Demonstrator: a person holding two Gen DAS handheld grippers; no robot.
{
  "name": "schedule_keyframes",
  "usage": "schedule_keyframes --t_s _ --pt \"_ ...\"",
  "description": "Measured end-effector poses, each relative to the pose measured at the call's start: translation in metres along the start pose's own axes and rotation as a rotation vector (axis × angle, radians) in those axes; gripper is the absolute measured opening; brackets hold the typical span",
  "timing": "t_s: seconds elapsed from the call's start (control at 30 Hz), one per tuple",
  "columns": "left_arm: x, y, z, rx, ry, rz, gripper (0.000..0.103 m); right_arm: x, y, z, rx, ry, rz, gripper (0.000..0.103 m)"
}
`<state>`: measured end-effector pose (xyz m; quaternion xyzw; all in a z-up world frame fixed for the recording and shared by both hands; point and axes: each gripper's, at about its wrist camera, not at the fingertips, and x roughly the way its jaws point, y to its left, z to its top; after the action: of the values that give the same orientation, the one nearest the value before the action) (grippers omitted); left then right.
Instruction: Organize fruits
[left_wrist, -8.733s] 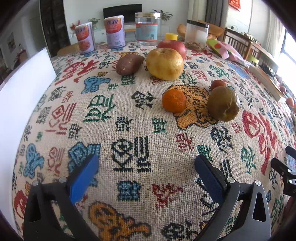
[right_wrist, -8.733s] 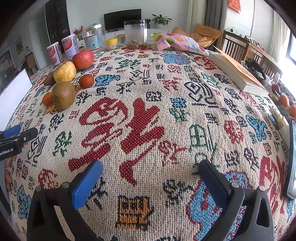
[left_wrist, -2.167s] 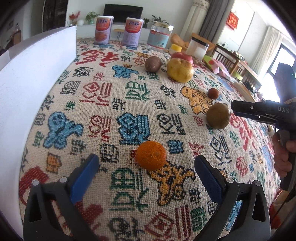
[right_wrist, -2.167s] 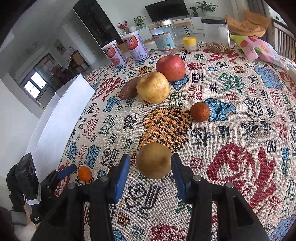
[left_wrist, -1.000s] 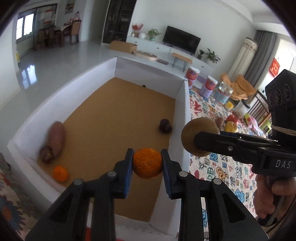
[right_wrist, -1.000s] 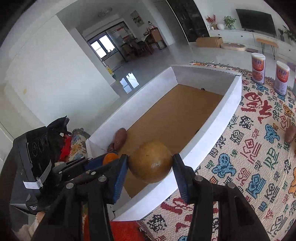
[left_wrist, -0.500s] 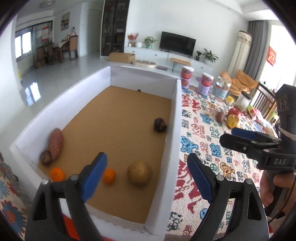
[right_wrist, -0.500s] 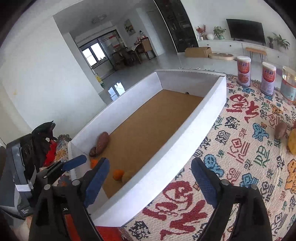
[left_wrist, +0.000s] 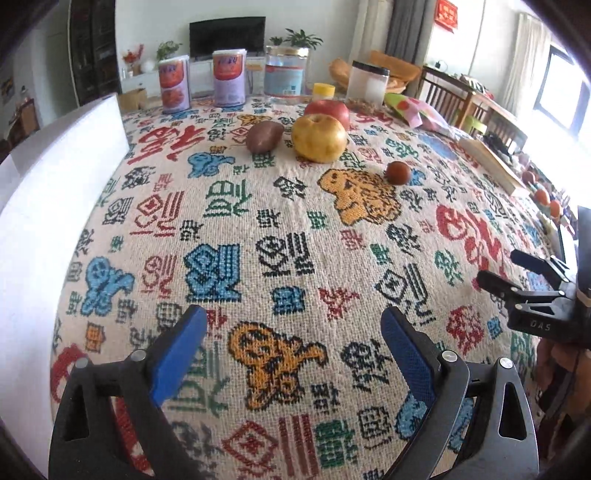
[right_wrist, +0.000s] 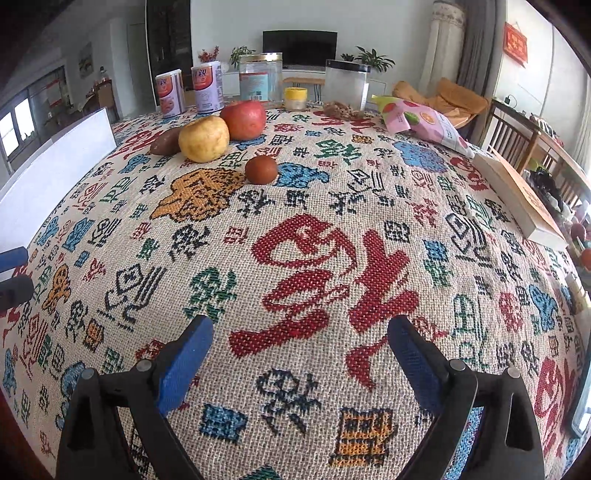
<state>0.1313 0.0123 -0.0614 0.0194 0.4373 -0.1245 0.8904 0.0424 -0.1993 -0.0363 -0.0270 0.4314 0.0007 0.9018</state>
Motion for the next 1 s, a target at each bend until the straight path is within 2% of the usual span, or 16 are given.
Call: schedule_keyframes --t_s 0.1,0.13,0.2,0.37,1.0 --pt "0.029 -0.004 0.007 0.041 0.012 0.075 0.096 0.004 -0.015 0.001 0.074 0.025 -0.003 0.095" --pt "0.033 -0.003 0.008 0.028 0.024 0.080 0.101 0.005 -0.017 0.001 0.090 0.032 0.000 0.096" --pt "0.031 0.004 0.011 -0.030 0.013 0.076 0.100 0.010 -0.016 0.001 0.096 0.048 0.009 0.103" --pt "0.036 0.002 0.010 -0.026 0.025 0.115 0.102 0.013 -0.007 0.001 0.065 0.064 -0.022 0.103" --pt "0.037 0.002 0.010 -0.027 0.026 0.112 0.103 0.015 -0.008 0.001 0.066 0.064 -0.021 0.103"
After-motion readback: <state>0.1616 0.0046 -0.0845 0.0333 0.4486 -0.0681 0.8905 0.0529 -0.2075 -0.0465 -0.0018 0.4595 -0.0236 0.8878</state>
